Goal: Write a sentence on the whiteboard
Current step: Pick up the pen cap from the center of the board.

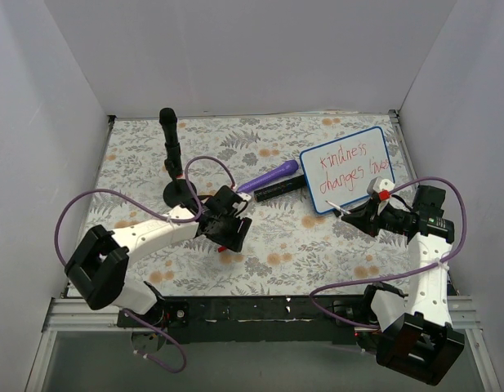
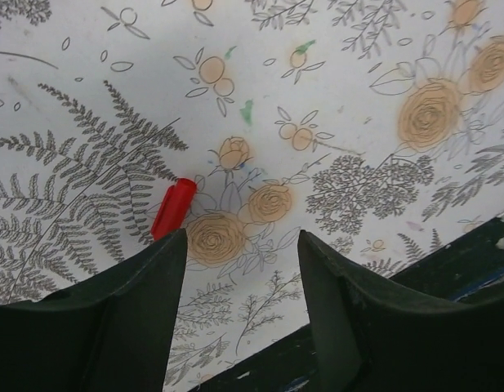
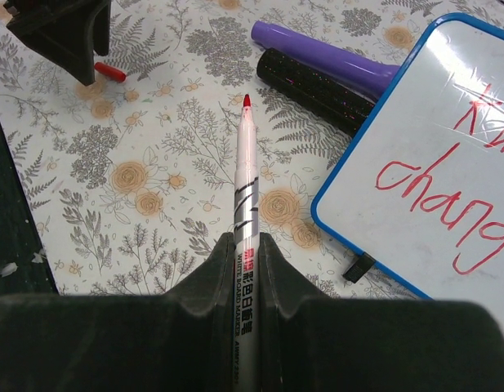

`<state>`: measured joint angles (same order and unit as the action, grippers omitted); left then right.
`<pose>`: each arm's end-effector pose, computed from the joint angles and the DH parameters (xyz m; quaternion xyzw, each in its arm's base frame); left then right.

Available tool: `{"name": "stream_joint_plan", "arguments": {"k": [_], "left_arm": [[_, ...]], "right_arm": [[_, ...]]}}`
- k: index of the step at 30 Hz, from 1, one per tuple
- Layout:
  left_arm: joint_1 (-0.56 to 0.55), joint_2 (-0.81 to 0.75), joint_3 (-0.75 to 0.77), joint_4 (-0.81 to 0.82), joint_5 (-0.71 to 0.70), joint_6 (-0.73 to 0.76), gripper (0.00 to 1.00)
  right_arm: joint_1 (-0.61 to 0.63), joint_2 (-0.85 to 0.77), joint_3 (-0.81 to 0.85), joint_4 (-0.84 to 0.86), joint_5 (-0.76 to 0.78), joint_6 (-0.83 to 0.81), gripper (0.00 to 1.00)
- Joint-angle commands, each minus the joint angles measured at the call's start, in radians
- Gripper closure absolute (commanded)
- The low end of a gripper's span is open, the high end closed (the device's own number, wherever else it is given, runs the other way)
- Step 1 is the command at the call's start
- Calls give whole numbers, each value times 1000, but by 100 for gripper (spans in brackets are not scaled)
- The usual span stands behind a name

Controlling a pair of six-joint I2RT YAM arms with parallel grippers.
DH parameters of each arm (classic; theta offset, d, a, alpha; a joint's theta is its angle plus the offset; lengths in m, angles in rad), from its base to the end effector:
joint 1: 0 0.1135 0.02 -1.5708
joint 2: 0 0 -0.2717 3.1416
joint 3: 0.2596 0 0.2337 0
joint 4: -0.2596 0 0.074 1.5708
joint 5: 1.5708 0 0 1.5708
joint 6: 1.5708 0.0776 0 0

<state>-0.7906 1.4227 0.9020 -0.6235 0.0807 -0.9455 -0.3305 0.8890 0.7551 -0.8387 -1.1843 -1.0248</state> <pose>0.1843 -0.1951 0.1841 -0.0670 0.9743 -0.1869 0.1066 0.1546 0.0229 0.2684 -0.4244 0.6897 0.2622 0.5249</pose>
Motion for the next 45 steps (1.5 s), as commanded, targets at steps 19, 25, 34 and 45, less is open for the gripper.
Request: {"name": "stream_joint_plan", "arguments": {"k": [19, 25, 34, 45], "left_arm": [[-2, 216, 69, -77, -160, 67, 68], [-2, 223, 61, -71, -144, 30, 70], [-2, 157, 49, -127, -142, -24, 55], [-4, 220, 69, -125, -150, -18, 72]], "right_arm": [[8, 2, -5, 26, -1, 17, 99], [10, 2, -5, 23, -3, 17, 99], [19, 5, -2, 21, -3, 14, 99], [27, 5, -3, 23, 2, 14, 99]]}}
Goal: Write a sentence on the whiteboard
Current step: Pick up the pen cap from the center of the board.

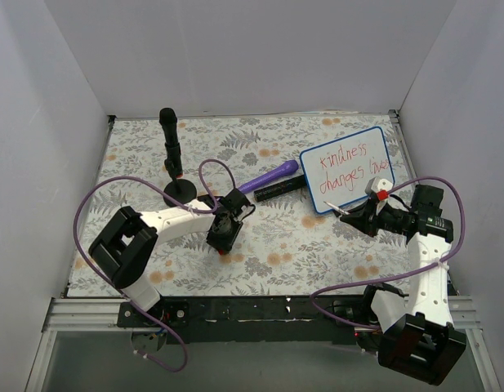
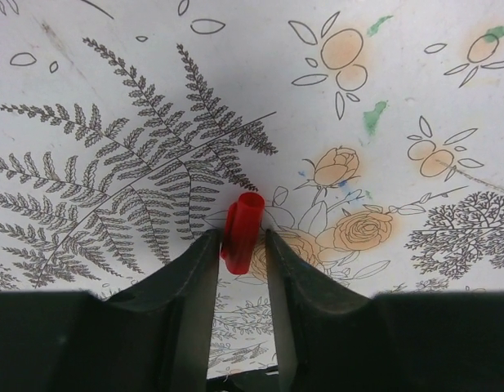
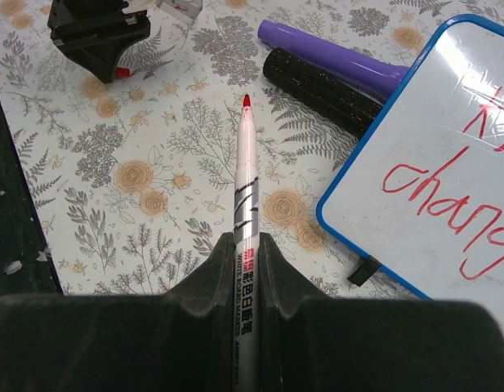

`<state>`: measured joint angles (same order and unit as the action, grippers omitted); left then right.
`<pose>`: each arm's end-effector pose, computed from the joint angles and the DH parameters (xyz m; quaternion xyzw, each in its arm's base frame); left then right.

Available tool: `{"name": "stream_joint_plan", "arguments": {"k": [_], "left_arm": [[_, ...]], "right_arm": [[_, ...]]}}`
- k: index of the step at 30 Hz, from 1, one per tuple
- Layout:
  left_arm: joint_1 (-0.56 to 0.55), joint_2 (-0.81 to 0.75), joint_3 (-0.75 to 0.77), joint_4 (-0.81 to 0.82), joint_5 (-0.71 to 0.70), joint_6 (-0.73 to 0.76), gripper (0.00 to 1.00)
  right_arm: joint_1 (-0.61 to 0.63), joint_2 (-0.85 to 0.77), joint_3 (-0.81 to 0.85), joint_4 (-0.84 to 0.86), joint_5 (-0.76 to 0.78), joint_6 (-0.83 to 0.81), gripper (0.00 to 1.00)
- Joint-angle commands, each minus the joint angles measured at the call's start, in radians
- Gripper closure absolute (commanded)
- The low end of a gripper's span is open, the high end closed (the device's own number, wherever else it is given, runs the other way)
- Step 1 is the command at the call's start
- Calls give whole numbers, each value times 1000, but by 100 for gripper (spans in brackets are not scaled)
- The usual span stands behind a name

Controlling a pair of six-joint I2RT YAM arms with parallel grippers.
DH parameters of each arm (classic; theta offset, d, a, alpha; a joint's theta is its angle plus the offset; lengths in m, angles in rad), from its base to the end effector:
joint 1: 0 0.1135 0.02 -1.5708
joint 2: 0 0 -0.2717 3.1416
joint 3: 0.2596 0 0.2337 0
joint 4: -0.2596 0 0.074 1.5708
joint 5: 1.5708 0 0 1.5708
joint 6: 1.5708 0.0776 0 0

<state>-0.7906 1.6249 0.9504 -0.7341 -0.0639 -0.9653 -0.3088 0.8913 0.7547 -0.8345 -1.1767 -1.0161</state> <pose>0.1956 -0.1906 0.1411 -0.0895 0.9922 -0.0420 0.0762 0.1549 0.0258 0.2678 -0.4290 0.6888 0.2670 0.5199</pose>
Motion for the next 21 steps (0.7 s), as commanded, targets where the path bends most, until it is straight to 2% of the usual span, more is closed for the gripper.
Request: {"name": "stream_joint_plan", "arguments": {"k": [1, 5, 13, 21], "left_arm": [[-4, 23, 25, -22, -4, 5, 76], [-6, 29, 22, -22, 24, 19, 100], [-55, -106, -30, 151, 133, 141, 100], [-81, -218, -94, 297, 291, 353, 100]], "right_arm": [[5, 3, -2, 17, -6, 5, 99], [8, 3, -3, 15, -8, 4, 99], [60, 50, 9, -60, 17, -65, 99], [158, 121, 32, -216, 127, -303, 99]]}}
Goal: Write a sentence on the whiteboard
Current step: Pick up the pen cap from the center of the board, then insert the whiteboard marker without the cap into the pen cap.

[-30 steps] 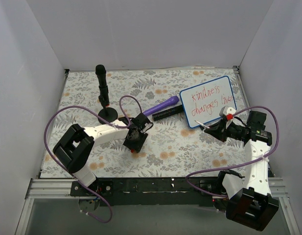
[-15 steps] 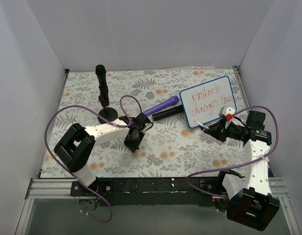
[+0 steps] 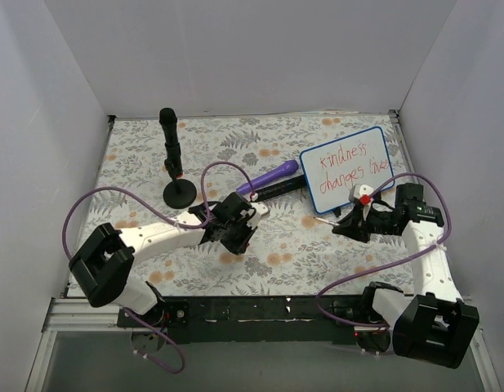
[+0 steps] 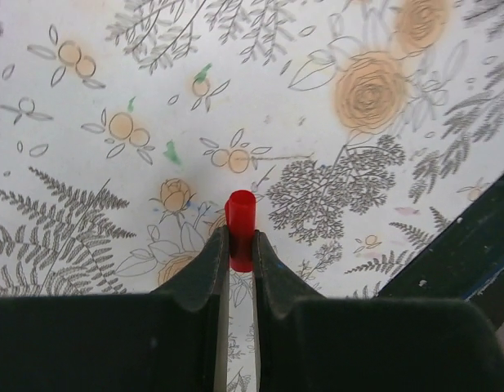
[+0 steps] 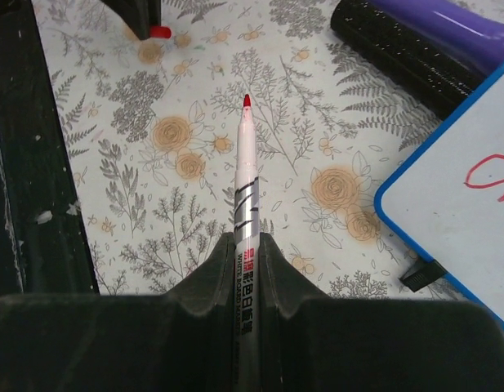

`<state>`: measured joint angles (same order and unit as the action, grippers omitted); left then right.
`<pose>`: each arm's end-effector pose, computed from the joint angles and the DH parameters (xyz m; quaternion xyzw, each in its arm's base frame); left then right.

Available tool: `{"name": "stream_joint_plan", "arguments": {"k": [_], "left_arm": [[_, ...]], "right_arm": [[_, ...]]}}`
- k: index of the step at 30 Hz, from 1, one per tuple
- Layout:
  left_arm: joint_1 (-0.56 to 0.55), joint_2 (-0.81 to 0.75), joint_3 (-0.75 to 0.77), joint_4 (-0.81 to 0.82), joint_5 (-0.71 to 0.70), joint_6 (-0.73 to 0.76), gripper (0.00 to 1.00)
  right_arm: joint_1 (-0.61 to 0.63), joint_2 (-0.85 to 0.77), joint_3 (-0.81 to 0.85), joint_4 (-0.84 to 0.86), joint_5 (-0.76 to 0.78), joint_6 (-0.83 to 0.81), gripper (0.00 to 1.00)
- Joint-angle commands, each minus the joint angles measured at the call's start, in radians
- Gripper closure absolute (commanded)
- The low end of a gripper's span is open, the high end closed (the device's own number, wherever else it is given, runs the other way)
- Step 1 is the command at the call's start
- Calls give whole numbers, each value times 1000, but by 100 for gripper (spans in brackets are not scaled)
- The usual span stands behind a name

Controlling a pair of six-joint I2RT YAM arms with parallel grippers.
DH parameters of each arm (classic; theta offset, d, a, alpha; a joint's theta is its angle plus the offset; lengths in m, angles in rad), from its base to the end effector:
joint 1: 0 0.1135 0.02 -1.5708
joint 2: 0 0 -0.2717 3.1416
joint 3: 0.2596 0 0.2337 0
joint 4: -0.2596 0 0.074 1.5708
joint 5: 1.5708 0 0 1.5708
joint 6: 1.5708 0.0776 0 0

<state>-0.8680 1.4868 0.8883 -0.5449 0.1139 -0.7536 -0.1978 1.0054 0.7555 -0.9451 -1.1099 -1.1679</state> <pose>0.1744 -0.2195 0.1690 0.0678 0.9734 -0.1918 0.1055 0.1587 0.0391 0.2442 -0.4764 0.6928 0.3014 0.4498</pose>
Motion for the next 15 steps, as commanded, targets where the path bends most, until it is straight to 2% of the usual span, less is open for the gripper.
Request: {"name": "stream_joint_plan", "arguments": {"k": [1, 6, 9, 13, 15], "left_arm": [[-3, -83, -34, 108, 136, 158, 100], [0, -19, 11, 76, 280, 152, 100], [12, -7, 15, 83, 340, 93, 100], [58, -31, -18, 138, 527, -4, 100], [92, -36, -35, 183, 593, -67, 100]], "right_arm": [[60, 6, 31, -110, 74, -167, 99], [116, -40, 19, -87, 177, -252, 99], [156, -65, 10, -80, 235, -302, 99], [196, -108, -36, -18, 288, -352, 99], [270, -137, -83, 20, 318, -369, 99]]}}
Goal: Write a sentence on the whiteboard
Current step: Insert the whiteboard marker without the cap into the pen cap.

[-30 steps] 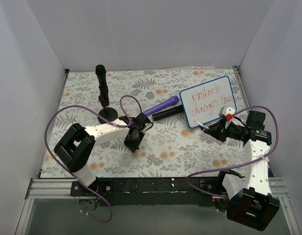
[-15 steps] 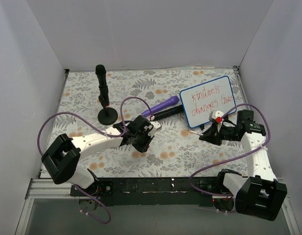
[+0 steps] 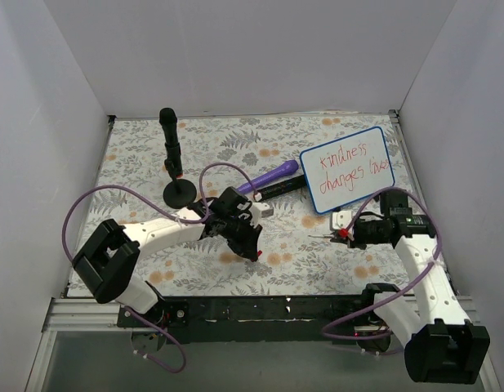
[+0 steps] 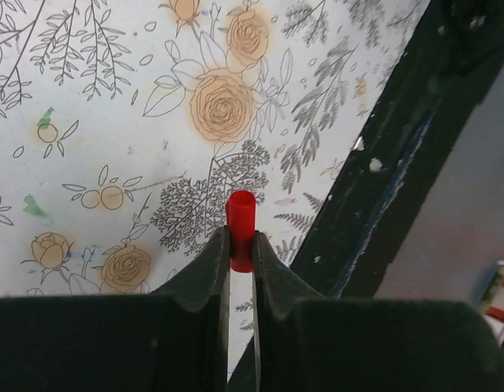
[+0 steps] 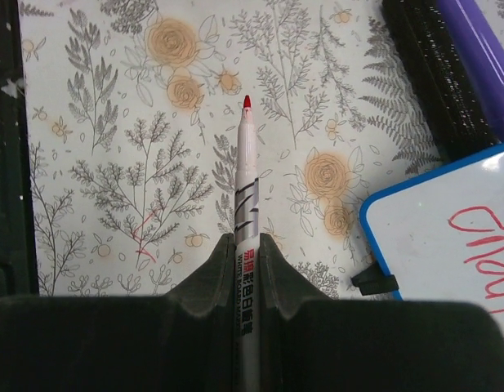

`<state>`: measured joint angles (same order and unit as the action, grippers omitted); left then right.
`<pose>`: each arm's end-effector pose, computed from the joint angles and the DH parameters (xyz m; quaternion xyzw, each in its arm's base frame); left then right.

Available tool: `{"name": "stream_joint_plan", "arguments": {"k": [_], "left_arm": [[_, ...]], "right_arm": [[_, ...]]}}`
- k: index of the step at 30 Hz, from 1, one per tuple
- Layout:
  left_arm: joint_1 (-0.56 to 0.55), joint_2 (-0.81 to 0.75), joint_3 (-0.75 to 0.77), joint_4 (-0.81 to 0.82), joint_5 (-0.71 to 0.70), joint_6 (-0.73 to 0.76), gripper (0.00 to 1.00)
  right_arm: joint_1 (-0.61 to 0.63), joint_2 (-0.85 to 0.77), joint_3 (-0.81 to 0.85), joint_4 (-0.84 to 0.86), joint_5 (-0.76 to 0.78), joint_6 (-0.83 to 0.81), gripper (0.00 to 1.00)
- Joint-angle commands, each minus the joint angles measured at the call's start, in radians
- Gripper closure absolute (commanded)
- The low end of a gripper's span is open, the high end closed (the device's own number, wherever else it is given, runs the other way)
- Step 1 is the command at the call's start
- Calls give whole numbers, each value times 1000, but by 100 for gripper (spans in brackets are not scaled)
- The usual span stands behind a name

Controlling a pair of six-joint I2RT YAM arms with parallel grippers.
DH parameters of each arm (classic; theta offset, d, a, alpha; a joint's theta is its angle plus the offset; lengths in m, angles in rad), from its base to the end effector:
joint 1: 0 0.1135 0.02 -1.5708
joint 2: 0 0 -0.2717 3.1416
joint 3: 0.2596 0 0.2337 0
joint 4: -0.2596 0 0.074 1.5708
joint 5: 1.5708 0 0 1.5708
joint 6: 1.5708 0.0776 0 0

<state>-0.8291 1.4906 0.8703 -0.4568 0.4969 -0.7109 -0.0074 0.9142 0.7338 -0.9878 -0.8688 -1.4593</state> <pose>0.1648 -0.2346 0.1766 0.1155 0.9347 -0.3361 0.0040 0.1362 0.0582 0.2330 -0.6530 0.6089 0.1850 0.4108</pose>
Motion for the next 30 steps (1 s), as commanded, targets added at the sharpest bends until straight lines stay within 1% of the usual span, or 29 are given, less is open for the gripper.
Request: {"name": "stream_joint_plan", "arguments": {"k": [1, 2, 5, 8, 9, 12, 14, 15, 17, 18, 21, 26, 30], "left_arm": [[65, -35, -31, 108, 248, -131, 100], [88, -21, -34, 119, 318, -169, 100], [111, 23, -40, 148, 428, -217, 100], [114, 60, -33, 176, 469, -248, 100], [114, 68, -30, 194, 498, -265, 100], [114, 106, -16, 214, 544, -292, 100], [114, 122, -7, 218, 566, -289, 100], [114, 129, -4, 224, 577, -288, 100], [114, 149, 1, 225, 614, -263, 100], [113, 155, 4, 225, 621, -256, 100], [110, 172, 9, 221, 649, -217, 100], [87, 181, 15, 187, 663, -141, 100], [78, 188, 16, 179, 664, -119, 100]], "right_arm": [[96, -54, -76, 101, 85, -78, 99], [112, -60, -91, 118, 91, -78, 99], [179, -52, -99, 178, 117, -40, 99], [274, -43, -103, 242, 166, 9, 99], [334, -43, -111, 268, 200, 28, 99], [409, -17, -93, 314, 215, 73, 99], [452, 12, -82, 333, 243, 102, 99], [505, 21, -79, 359, 281, 112, 99], [555, 47, -71, 380, 307, 146, 99], [599, 54, -70, 403, 320, 157, 99], [645, 84, -54, 425, 297, 198, 99], [655, 109, -22, 425, 269, 228, 99], [655, 114, -24, 429, 238, 237, 99]]}}
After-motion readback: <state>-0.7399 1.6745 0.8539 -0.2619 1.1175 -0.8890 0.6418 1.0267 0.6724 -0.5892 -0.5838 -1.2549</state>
